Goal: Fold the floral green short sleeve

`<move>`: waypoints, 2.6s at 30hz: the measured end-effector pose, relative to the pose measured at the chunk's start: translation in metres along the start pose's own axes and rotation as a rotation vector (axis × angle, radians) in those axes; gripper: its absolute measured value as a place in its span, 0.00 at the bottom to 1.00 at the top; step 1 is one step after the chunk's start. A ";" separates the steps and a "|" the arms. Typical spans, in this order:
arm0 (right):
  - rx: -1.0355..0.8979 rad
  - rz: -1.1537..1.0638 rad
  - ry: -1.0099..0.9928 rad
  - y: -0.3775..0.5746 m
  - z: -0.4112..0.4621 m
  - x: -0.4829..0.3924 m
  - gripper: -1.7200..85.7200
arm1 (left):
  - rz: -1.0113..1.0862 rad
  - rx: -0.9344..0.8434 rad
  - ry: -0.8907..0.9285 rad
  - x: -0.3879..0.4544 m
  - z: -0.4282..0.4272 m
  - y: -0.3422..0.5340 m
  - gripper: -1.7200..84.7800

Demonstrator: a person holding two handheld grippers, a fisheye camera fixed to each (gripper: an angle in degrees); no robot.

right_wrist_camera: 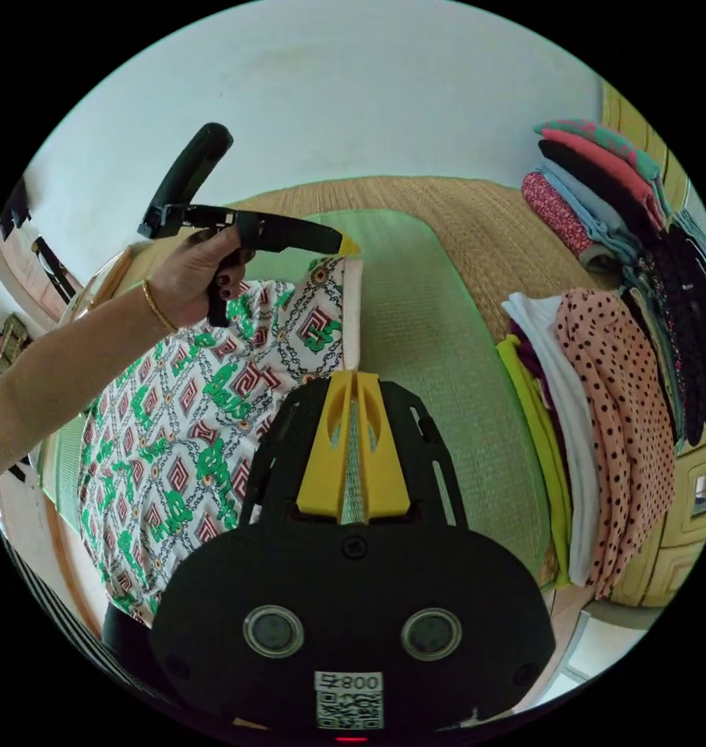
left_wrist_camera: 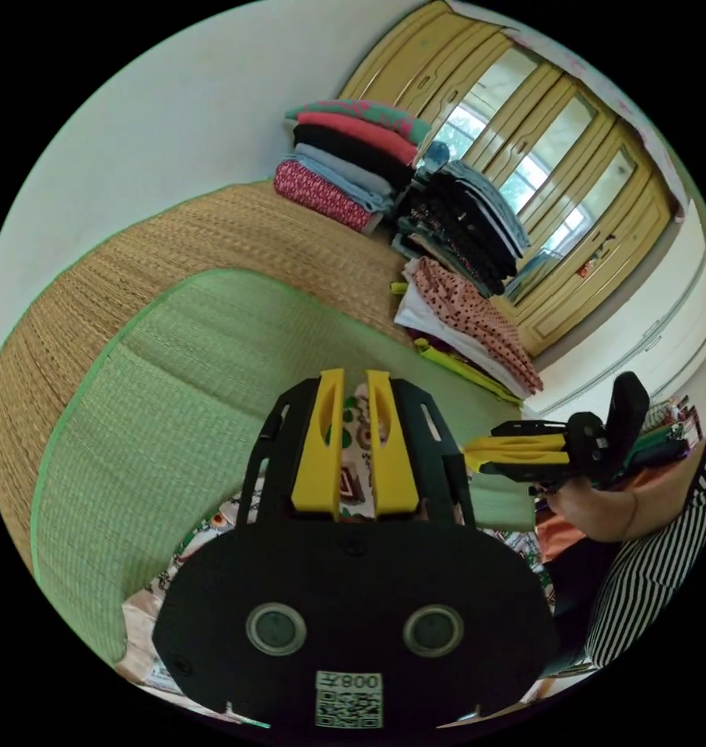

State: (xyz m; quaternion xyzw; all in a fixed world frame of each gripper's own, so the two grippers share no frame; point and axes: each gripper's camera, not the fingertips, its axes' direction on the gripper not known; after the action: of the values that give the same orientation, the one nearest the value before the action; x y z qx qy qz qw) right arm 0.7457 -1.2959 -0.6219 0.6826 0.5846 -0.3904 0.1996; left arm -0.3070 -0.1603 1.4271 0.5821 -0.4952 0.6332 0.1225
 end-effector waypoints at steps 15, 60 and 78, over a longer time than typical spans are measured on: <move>-0.006 0.196 -0.179 -0.007 0.028 0.022 0.02 | -0.213 0.059 -0.167 -0.028 -0.078 0.158 0.04; -0.244 -0.849 -0.583 -0.160 0.195 -0.494 0.02 | -1.092 0.309 -0.555 0.023 -0.405 0.805 0.07; -0.145 -0.786 -0.549 -0.196 0.187 -0.500 0.02 | -0.916 0.395 -0.634 0.061 -0.458 0.866 0.03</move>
State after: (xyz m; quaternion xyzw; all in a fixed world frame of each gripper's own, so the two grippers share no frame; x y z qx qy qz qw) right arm 0.4966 -1.7070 -0.3175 0.2660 0.7496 -0.5602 0.2312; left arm -1.2398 -0.2488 1.1367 0.9093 -0.0785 0.3911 0.1184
